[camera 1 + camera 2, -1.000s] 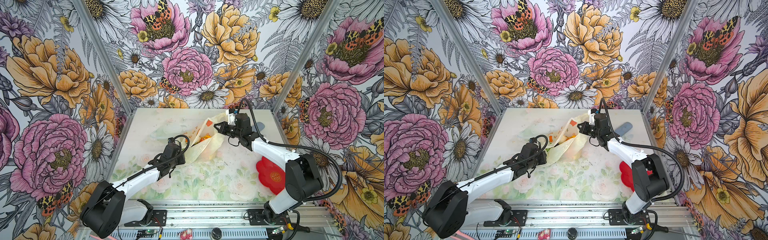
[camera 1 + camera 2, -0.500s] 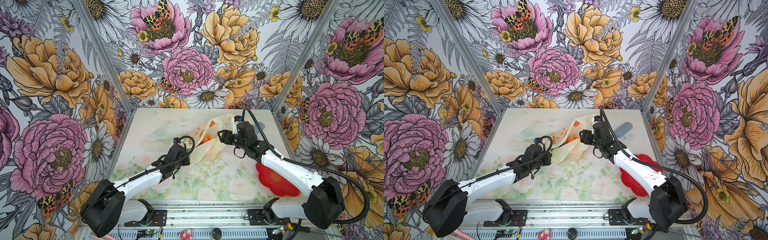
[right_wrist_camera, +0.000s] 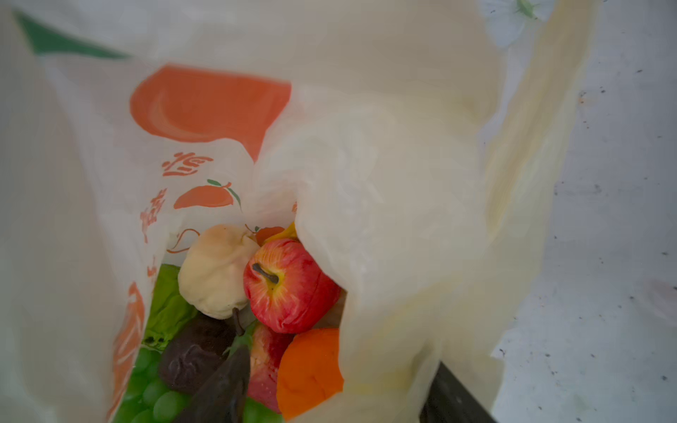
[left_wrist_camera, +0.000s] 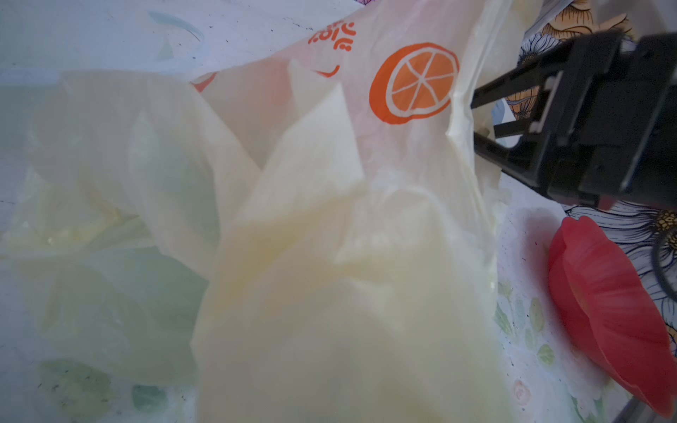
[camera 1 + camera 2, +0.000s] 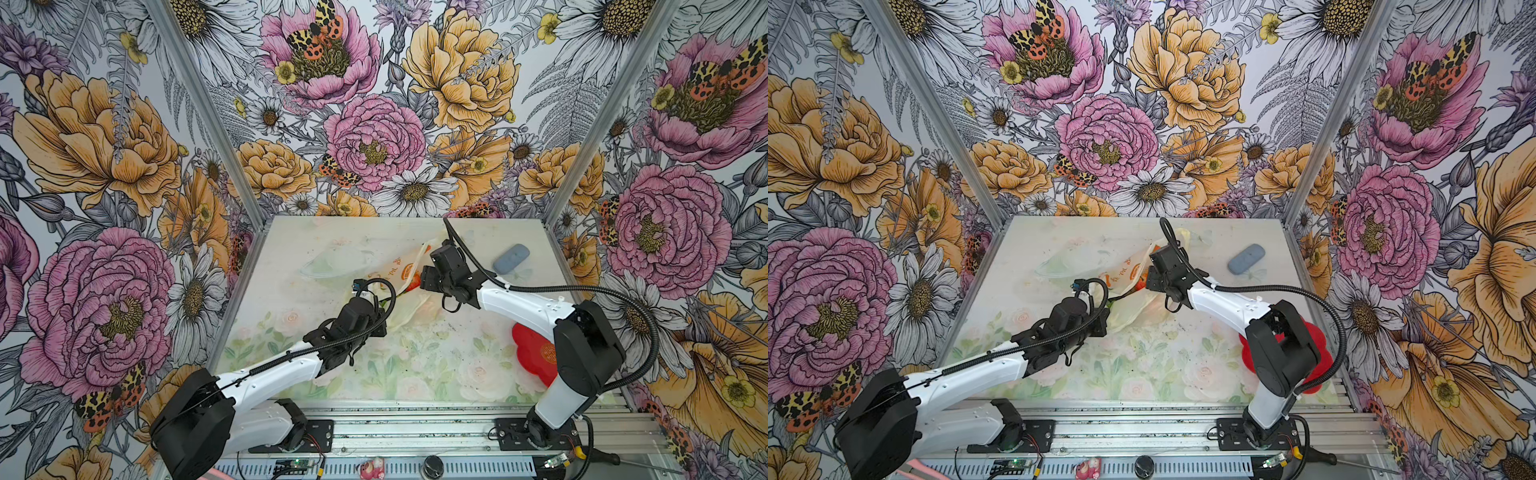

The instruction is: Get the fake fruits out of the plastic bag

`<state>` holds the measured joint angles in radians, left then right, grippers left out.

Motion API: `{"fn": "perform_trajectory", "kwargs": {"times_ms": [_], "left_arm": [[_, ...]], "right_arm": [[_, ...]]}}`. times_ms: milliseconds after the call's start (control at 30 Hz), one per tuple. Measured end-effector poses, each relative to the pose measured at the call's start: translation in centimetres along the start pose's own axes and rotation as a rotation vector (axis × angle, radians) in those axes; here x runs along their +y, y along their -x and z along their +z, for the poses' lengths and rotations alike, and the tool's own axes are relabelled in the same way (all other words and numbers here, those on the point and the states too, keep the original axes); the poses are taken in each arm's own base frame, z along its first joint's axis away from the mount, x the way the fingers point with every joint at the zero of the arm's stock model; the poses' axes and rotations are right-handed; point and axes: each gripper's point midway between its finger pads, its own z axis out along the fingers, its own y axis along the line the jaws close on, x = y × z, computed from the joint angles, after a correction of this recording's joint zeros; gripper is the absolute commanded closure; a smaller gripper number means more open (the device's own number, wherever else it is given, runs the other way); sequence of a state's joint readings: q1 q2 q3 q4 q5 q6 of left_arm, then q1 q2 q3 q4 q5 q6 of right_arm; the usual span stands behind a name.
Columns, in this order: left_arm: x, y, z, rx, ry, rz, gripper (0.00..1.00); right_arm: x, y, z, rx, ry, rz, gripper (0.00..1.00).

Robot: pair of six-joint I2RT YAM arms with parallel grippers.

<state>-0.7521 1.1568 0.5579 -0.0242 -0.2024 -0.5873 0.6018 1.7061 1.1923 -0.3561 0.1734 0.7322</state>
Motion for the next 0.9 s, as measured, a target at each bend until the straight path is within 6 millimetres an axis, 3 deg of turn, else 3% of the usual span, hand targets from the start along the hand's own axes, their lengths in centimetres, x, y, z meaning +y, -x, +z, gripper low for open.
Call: {"fn": "perform_trajectory", "kwargs": {"times_ms": [133,233,333,533,633,733,900], "left_arm": [[2.6,1.4,-0.1,-0.049,0.064,-0.091,1.00],[6.1,2.3,0.0,-0.086,0.113,-0.212,1.00],[8.3,2.0,0.2,-0.093,0.115,-0.317,1.00],[8.0,3.3,0.3,-0.112,0.024,-0.415,1.00],[8.1,3.4,0.5,-0.100,0.005,-0.441,1.00],[8.4,3.3,0.6,-0.072,0.035,-0.440,1.00],[7.8,4.6,0.2,-0.056,0.115,-0.370,0.60]], "right_arm": [[-0.6,-1.2,0.4,0.015,0.001,0.003,0.89],[-1.6,-3.3,-0.1,0.012,0.045,0.013,1.00],[-1.8,-5.7,-1.0,0.008,0.143,0.019,1.00],[-2.3,-9.1,-1.2,-0.018,0.282,0.053,1.00],[-2.3,-9.6,-1.2,-0.038,0.318,0.068,1.00],[-1.8,-8.7,-2.1,-0.078,0.351,0.074,1.00],[-1.2,-6.7,-4.1,-0.153,0.383,0.071,1.00]]}}
